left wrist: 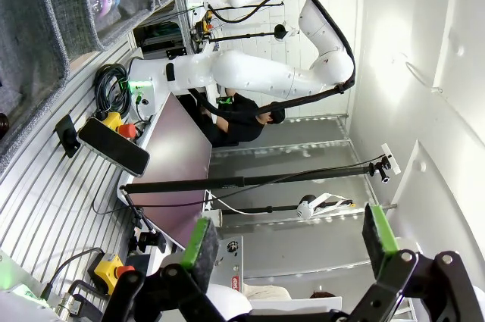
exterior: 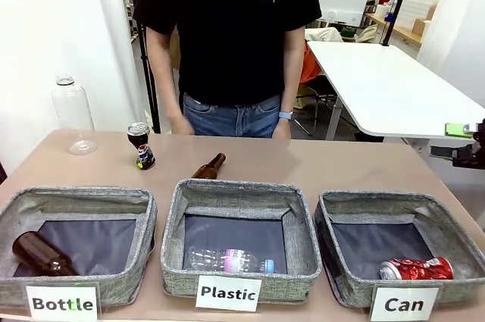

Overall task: Sort the can waste into the basket.
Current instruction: Pick up the can waste from the table and place it in the right Fabric basket.

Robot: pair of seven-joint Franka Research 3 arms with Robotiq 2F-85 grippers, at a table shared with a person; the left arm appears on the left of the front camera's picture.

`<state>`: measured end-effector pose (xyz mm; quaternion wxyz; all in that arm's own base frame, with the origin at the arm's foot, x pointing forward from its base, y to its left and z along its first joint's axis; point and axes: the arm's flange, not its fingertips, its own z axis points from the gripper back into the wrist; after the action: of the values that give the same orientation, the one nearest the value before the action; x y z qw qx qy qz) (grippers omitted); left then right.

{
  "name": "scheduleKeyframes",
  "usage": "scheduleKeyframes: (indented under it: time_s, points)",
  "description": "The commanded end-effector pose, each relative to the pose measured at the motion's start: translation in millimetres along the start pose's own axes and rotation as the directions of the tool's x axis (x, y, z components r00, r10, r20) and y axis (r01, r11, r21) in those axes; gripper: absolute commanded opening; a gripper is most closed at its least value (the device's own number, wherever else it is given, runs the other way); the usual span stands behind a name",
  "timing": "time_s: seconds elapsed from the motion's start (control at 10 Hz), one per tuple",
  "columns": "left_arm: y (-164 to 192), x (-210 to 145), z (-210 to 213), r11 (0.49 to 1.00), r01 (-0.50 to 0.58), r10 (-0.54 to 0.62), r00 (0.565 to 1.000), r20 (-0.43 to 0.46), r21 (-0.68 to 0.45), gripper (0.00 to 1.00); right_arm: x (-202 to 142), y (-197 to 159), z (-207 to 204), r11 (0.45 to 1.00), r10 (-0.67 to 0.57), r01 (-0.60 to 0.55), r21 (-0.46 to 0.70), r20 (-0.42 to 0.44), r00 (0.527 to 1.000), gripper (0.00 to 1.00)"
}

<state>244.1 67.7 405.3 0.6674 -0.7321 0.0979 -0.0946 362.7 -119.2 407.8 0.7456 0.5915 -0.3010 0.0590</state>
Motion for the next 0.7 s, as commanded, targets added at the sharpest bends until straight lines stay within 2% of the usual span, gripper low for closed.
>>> scheduleKeyframes:
  time_s: [0.0, 0.2, 0.3, 0.4, 0.6]
  points:
    - [-2.5, 1.0, 1.0, 1.000, 0.006, -0.006, 1.000, 0.007, -0.011, 1.00, 2.4, 0.0, 1.1, 1.000, 0.014, -0.014, 0.008, -0.009, 1.000, 1.00]
    - [0.0, 0.0, 0.0, 1.000, 0.000, 0.000, 1.000, 0.000, 0.000, 1.00, 2.4, 0.0, 1.1, 1.000, 0.014, -0.014, 0.008, -0.009, 1.000, 1.00]
    - [-7.3, 29.0, -12.9, 0.995, 0.009, -0.003, 0.998, -0.058, 0.102, 1.00, 2.4, 0.0, 1.1, 1.000, 0.014, -0.014, 0.008, -0.009, 1.000, 1.00]
    - [-9.1, 58.7, -18.1, 0.985, 0.005, 0.007, 0.998, -0.070, 0.170, 1.00, 2.4, 0.0, 1.1, 1.000, 0.014, -0.014, 0.008, -0.009, 1.000, 1.00]
    - [-11.4, 114.8, -12.5, 0.953, -0.026, 0.025, 1.000, 0.007, 0.301, 1.00, 2.4, 0.0, 1.1, 1.000, 0.014, -0.014, 0.008, -0.009, 1.000, 1.00]
